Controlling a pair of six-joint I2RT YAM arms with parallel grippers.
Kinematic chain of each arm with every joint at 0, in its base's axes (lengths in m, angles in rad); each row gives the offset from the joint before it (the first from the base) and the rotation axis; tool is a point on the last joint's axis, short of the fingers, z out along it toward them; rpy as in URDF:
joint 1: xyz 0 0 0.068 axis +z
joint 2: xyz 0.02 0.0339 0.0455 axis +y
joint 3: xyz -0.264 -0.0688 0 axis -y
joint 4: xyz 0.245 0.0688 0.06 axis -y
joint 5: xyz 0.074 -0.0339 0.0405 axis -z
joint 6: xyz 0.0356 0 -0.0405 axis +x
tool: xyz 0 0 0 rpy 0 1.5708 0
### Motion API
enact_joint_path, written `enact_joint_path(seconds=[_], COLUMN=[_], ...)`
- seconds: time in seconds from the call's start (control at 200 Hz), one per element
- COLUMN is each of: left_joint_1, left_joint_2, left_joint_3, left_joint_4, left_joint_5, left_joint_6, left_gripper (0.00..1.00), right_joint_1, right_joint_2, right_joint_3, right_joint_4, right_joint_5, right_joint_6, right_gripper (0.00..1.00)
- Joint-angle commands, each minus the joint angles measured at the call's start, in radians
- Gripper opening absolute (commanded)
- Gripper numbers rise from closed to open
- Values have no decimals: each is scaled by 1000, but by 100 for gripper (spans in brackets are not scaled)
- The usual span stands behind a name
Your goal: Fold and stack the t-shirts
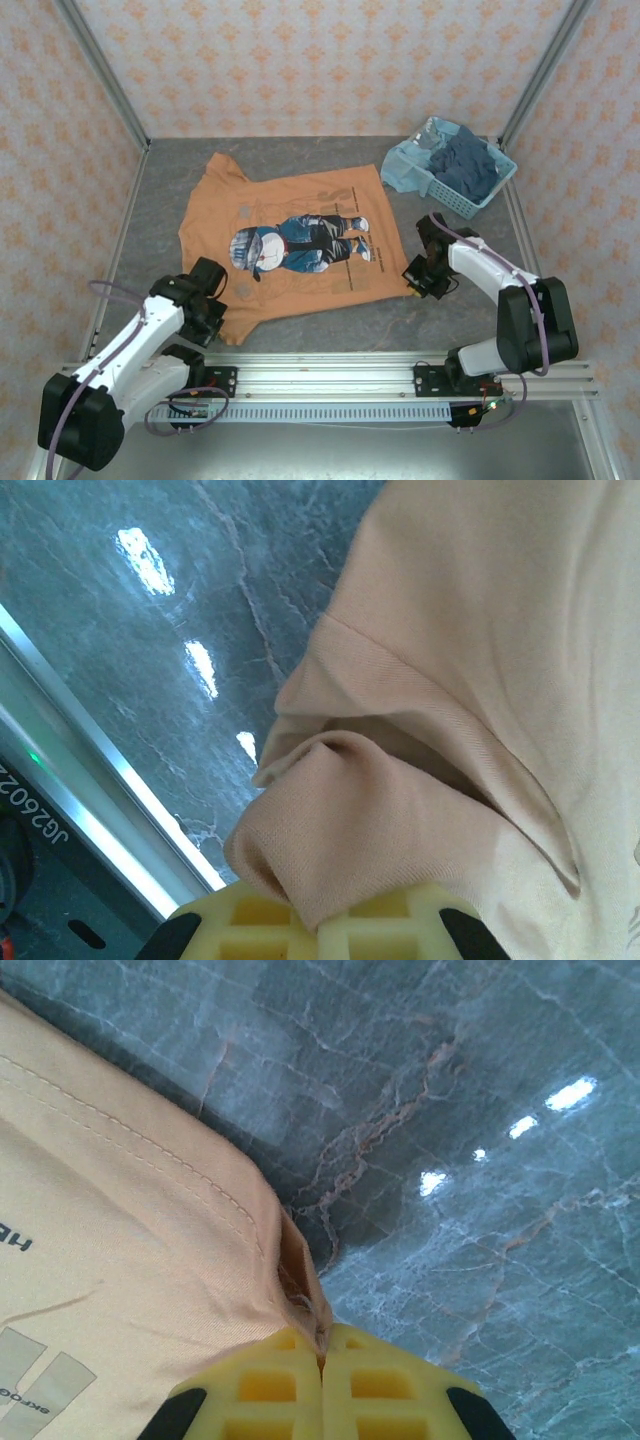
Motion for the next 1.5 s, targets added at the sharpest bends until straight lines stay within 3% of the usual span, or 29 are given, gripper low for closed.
enact_joint_path(seconds=[0.0,0.435,0.896,1.496], left_joint_1=[-8,-9,30,125], left_joint_2=[20,172,358,541], left_joint_3=[95,378,522,646], left_joint_4=[-41,-79,-28,66], left_joint_5=[-89,-213,-349,-346], left_joint_6=[-9,74,226,505], left_gripper=[0,0,0,0], right_joint_1=[6,6,6,5], right_joint_2=[-22,40,235,444], right_joint_3=[36,223,401,577], right_joint_4=[-47,-56,8,61], right_joint_5=[28,37,56,10], right_joint_6=[21,103,88,47], right_gripper=[0,0,0,0])
